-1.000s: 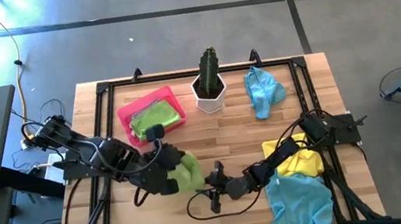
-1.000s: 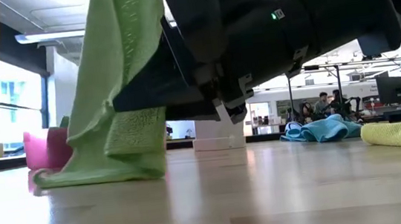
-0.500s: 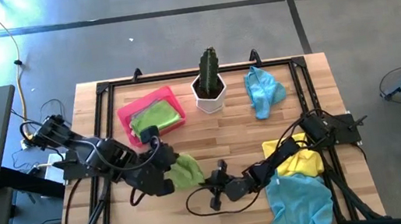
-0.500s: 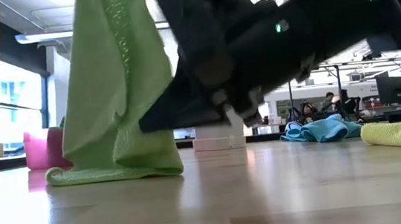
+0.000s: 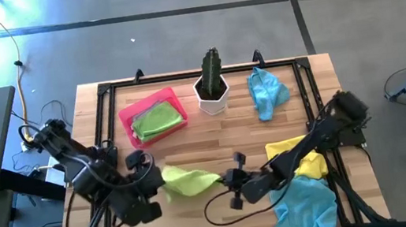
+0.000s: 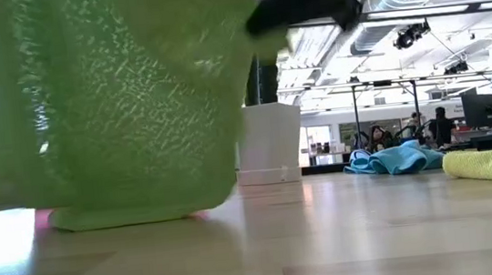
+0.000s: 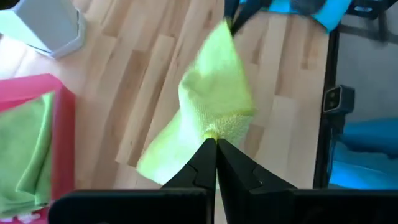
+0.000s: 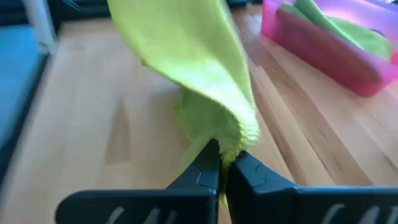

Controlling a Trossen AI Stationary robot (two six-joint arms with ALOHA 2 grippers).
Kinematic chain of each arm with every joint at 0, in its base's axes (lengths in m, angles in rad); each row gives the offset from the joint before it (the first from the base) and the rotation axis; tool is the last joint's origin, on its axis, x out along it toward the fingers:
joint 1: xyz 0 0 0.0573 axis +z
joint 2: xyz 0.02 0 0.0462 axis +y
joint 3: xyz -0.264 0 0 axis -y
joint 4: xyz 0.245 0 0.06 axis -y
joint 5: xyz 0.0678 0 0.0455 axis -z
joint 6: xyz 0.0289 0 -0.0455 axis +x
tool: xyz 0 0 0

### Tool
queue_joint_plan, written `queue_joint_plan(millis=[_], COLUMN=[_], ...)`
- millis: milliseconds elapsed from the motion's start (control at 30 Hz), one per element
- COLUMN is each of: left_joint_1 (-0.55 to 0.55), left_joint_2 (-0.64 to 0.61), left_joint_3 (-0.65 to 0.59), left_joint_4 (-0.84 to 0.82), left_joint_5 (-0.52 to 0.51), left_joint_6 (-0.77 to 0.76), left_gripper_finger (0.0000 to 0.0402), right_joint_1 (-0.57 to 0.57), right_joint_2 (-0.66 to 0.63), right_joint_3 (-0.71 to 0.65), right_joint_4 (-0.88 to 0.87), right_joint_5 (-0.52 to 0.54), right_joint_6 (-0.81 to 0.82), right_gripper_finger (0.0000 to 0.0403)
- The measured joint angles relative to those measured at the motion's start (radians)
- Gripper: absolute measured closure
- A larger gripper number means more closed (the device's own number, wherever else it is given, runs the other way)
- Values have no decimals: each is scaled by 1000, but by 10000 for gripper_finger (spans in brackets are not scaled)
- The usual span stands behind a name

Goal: Fold microfiber towels
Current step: Fold the light green microfiber cloth

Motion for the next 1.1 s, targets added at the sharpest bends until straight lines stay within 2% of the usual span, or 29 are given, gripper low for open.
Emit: queue_joint_plan(millis=[233, 400, 533, 667, 900, 1000, 1100], left_joint_1=[-68, -80, -71, -48, 23, 70, 131], left_joint_2=[48, 67, 67, 67, 66, 66, 66], left_joint_3=[-22, -54, -84, -142, -212, -214, -214], left_joint_4=[23, 28, 34, 28, 27, 25, 25], left_joint_5=[-166, -325, -360, -397, -409, -434, -416], left_joint_6=[-54, -108, -117, -173, -206, -157, -53], left_gripper_finger=[401, 401, 401, 401, 401, 401, 401], right_joint_1=[2, 1, -20, -57, -142, -178, -220], right_joint_2=[-208, -298, -339, -341, -276, -231, -180], right_joint_3=[0, 0, 0, 51, 260, 333, 385], right_joint_4=[-130, -264, -402, -615, -959, -1068, -1140], right_joint_5=[-70, -133, -137, -164, -190, -194, -195], right_joint_6=[-49, -156, -147, -131, -142, -185, -247], right_gripper_finger=[403, 403, 403, 403, 403, 403, 403])
